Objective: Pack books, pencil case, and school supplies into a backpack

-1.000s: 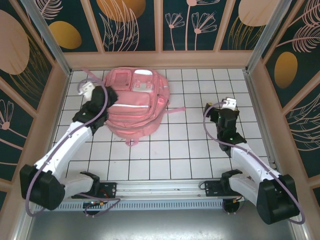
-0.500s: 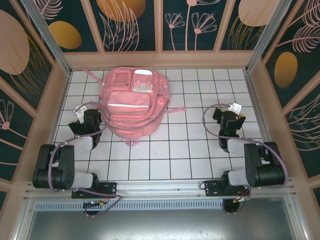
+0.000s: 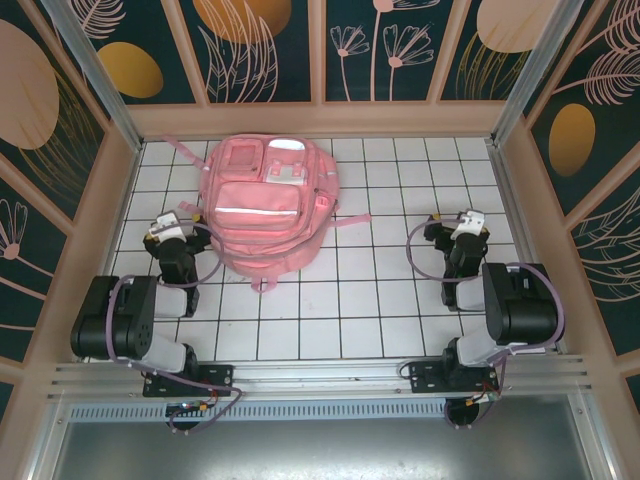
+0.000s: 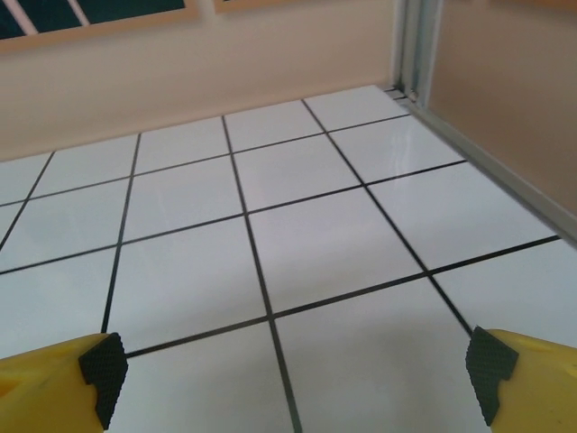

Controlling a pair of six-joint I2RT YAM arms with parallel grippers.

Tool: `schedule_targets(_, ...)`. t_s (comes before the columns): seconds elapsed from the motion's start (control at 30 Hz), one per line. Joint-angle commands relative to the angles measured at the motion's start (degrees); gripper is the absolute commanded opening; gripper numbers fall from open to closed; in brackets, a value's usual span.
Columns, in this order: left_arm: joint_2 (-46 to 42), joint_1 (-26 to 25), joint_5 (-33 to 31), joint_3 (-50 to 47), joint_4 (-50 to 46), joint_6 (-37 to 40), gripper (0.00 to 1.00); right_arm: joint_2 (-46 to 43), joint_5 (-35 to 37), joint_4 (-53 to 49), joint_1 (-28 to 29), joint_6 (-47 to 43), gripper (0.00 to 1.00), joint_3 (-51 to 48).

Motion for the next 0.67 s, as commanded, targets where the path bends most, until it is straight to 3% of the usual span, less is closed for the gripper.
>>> schedule_targets(0.0,0.7,0.2,4.3,-0.4,8.0,2.3,0.99,0.5,-4.1,5.9,-0.4,-0.9,0.99,-0.4)
schedule_targets(0.47,0.6,0.2,4.5,-0.5,7.9,2.5,0.99,0.3,-4.0,5.4,-0.2,-1.0,0.99,-0.3)
schedule_targets(0.63,0.5,0.2,11.2,1.0,5.2,5.0,0.99,0.4,-4.0,5.5,-0.3,-1.0,0.99,-0.3)
